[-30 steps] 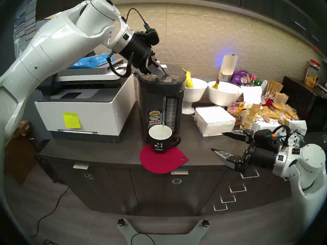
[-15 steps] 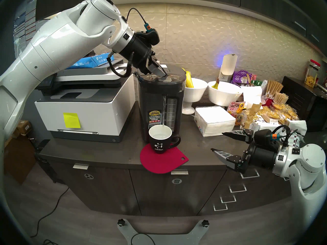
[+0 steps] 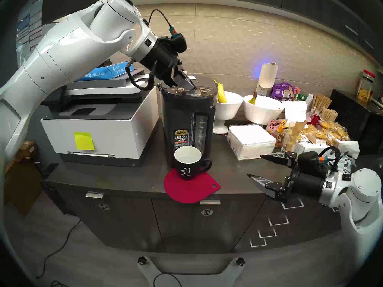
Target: Press the water dispenser button and fill the cup
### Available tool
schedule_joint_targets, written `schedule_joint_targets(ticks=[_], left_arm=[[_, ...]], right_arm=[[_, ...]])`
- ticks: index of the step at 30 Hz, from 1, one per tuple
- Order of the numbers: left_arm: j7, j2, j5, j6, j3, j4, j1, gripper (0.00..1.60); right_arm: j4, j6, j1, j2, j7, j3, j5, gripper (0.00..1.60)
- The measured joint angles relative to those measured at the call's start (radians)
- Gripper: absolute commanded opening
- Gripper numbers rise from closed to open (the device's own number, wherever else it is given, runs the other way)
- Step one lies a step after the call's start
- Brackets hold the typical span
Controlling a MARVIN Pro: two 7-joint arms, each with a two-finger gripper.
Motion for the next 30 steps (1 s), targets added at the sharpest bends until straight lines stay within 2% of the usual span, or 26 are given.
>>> schedule_joint_targets(ticks=[30], left_arm=[[-0.003, -0.002, 0.001, -0.002, 0.011, 0.002, -0.010, 0.00]], right_arm=[[0.000, 0.000, 0.000, 0.000, 0.000, 0.000, 0.000, 1.60]])
